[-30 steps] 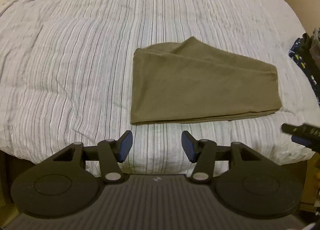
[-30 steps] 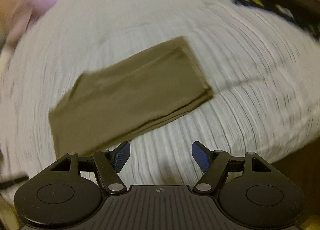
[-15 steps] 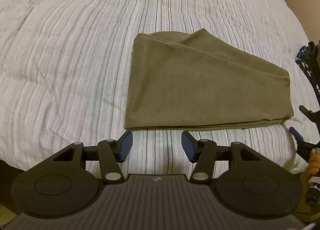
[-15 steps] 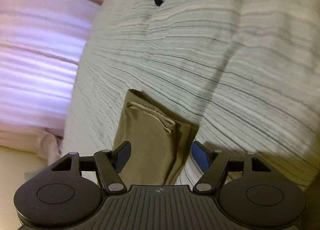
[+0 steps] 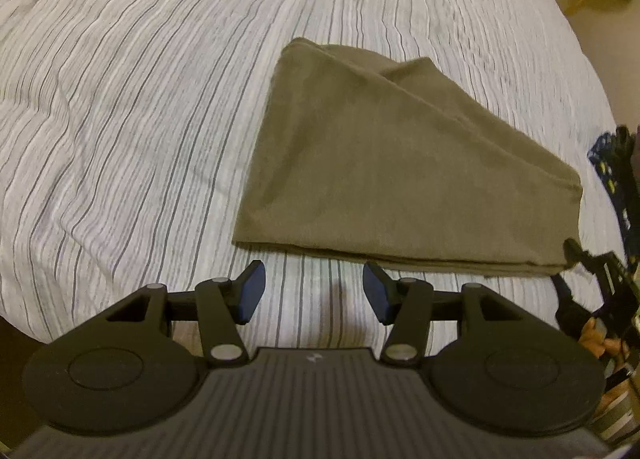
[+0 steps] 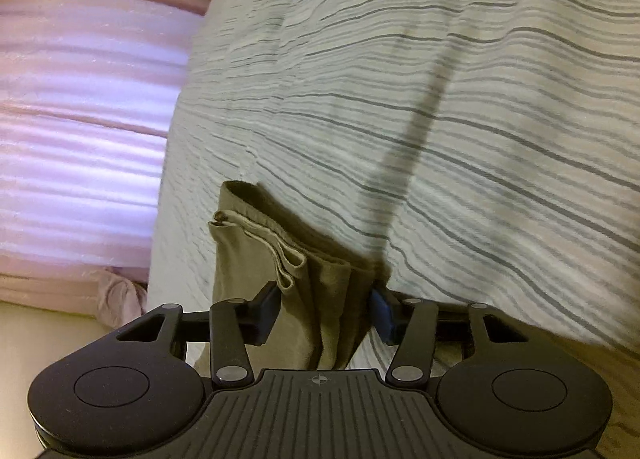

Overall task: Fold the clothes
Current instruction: 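Grasp one end of the olive pants with the right tool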

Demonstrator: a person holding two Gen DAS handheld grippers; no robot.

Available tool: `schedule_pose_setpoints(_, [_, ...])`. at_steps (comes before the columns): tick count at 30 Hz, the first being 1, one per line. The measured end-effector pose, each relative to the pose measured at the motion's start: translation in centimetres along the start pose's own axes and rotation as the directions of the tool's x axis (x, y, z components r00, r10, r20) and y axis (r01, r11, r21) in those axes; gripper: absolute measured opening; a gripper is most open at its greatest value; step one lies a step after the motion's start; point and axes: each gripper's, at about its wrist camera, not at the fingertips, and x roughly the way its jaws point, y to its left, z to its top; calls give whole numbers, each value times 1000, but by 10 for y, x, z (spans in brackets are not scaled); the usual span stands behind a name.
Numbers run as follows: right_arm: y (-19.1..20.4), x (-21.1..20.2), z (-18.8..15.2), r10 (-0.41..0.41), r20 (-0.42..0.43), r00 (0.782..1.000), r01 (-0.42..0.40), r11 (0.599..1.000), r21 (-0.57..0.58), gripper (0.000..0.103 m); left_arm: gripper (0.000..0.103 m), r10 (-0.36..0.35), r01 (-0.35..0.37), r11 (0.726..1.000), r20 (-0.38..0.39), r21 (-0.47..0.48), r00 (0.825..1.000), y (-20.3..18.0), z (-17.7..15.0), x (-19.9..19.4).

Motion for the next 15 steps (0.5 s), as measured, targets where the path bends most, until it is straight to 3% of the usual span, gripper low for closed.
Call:
schedule_pose_setpoints(4, [-1,-8,-9,61,23,998,-60,998,-18,42,50,-21,21,999,20,-26,1000,4,3,-2])
schedule_pose_setpoints(8, [-3,-9,-13,48,33,998,-47,998,-28,35,50,-29,30,999,32,-45,999,11,6,-2])
schedule_pose_setpoints(12, [16,-4,-13,-73,39,997,77,993,-89,23,50,-40,42,995,31,-86,999,22,8,-1])
schedule_pose_setpoints(14, [46,-1,-19,-195,67,979,205,948,-244,20,50,-46,50,994,36,-102,998,28,9,-2])
schedule_pose_setpoints(15, [64,1,-24,-251,95,963,268,904,-334,18,50,-45,49,993,40,-109,998,32,10,-3])
